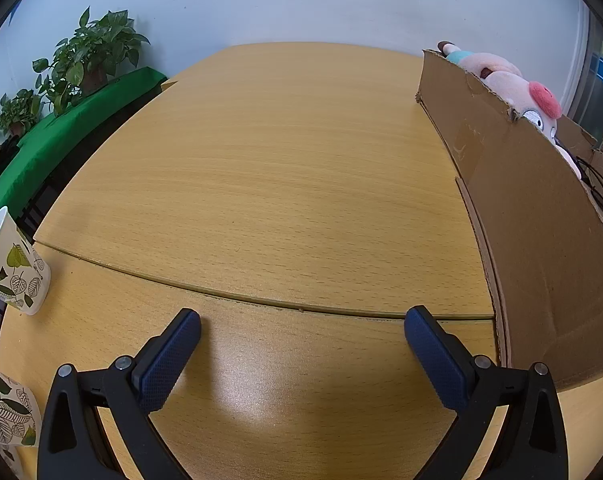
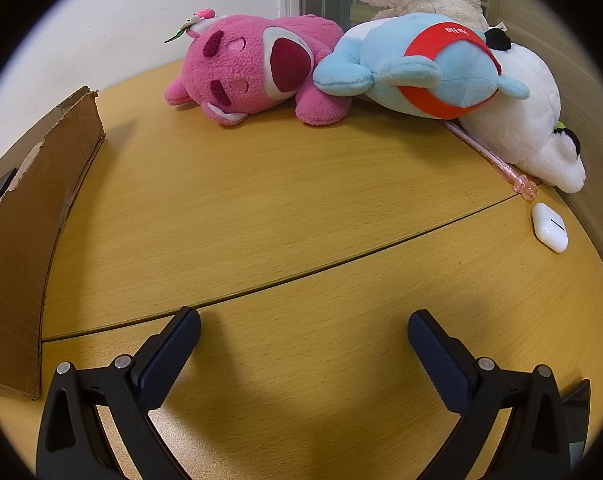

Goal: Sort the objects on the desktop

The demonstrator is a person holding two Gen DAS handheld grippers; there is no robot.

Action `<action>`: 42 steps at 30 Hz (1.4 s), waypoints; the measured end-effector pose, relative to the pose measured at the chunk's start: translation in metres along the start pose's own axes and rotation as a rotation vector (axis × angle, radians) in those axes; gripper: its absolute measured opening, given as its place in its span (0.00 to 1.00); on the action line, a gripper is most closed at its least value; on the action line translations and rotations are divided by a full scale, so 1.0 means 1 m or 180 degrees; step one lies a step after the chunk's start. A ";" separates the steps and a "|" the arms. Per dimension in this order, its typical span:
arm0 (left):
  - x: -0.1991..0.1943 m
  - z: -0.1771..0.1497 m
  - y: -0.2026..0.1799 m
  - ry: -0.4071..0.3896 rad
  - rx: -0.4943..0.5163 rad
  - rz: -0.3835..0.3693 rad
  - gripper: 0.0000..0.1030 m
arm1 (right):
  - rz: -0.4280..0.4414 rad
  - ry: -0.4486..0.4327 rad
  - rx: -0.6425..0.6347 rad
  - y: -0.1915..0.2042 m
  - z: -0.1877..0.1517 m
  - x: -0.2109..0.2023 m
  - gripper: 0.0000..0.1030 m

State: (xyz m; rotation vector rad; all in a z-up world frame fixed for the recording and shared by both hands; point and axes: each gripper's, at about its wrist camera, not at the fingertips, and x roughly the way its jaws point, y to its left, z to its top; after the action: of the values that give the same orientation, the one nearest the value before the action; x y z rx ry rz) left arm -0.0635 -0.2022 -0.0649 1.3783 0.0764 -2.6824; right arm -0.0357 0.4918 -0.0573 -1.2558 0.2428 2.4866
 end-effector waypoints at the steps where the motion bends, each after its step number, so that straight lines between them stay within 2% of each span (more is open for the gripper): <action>1: 0.000 0.000 0.000 0.0001 0.0001 0.0000 1.00 | -0.0001 0.0001 0.0000 0.000 0.000 0.000 1.00; 35: -0.002 0.001 0.001 0.0009 0.0041 -0.0002 1.00 | -0.0015 0.0005 0.0005 0.004 0.002 0.002 1.00; 42: -0.004 0.001 0.006 0.0017 0.0121 -0.0081 1.00 | -0.0013 0.0003 0.0007 0.001 0.000 0.000 1.00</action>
State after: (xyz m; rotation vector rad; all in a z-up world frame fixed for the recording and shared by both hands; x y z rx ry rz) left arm -0.0612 -0.2084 -0.0613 1.4046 0.0440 -2.7147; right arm -0.0363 0.4911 -0.0577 -1.2554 0.2428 2.4816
